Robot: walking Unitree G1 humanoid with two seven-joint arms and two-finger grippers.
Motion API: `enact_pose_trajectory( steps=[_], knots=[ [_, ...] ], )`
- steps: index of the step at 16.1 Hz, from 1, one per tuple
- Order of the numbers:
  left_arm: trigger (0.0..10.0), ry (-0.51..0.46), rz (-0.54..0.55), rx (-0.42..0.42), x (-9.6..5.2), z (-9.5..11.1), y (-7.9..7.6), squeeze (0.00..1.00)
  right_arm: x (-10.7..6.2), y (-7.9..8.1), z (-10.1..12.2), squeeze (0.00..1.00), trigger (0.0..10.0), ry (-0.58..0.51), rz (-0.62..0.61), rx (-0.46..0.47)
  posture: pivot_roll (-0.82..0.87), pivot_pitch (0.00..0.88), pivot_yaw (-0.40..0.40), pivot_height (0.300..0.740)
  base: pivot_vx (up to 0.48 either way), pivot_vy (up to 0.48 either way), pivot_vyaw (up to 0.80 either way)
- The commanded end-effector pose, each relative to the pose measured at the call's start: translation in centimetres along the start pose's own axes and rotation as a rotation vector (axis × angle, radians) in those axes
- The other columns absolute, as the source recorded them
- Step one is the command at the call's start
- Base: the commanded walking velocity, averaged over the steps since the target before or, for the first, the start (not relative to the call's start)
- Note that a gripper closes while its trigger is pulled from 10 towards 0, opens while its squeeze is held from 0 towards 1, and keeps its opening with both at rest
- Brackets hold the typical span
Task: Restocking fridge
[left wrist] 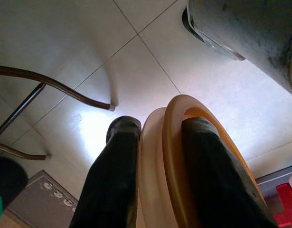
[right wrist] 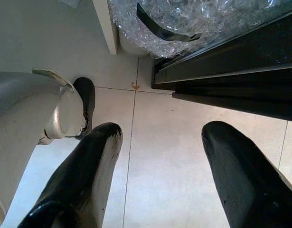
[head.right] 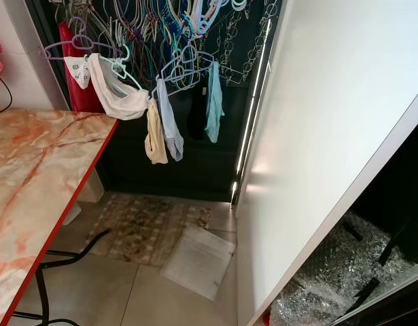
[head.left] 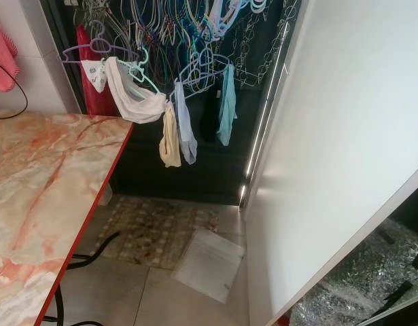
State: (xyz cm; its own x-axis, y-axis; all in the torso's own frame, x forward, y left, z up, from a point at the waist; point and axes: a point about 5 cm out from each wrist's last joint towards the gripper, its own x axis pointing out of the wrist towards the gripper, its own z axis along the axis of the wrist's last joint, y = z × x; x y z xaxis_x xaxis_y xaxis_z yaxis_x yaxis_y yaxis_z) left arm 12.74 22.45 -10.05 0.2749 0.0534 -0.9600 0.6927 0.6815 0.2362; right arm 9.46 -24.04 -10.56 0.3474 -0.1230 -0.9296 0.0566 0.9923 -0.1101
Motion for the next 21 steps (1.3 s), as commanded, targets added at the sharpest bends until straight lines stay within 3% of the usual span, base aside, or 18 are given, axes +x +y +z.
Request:
enact_pose_trajectory(
  steps=[1, 5, 7, 21],
  knots=[
    [10.0, -0.003, -0.002, -0.007, 0.0, 0.0, 0.1, 0.0, 0.0, -0.3, 0.0, 0.0, 10.0, -0.004, -0.014, 0.018, -0.07, 0.0, -0.055, 0.736, 0.0, 0.0, 0.0],
    [10.0, -0.017, -0.017, -0.02, 0.0, 0.2, -0.1, 0.0, 0.0, -0.3, -0.2, 0.0, 10.0, 0.002, -0.018, 0.033, -0.07, 0.0, -0.046, 0.736, 0.0, 0.0, 0.0],
    [10.0, -0.037, -0.002, -0.052, 0.0, 0.8, 0.3, 0.0, 0.0, -0.2, -0.2, 0.0, 10.0, 0.01, -0.008, 0.016, -0.07, 0.0, -0.043, 0.736, 0.0, 0.0, -0.63],
    [10.0, -0.053, -0.012, -0.05, 0.0, 1.2, 0.3, 0.0, 0.0, -0.2, -0.2, 0.0, 10.0, 0.017, 0.004, 0.002, -0.07, 0.0, -0.043, 0.736, 0.0, -0.017, -0.59]
  ],
)
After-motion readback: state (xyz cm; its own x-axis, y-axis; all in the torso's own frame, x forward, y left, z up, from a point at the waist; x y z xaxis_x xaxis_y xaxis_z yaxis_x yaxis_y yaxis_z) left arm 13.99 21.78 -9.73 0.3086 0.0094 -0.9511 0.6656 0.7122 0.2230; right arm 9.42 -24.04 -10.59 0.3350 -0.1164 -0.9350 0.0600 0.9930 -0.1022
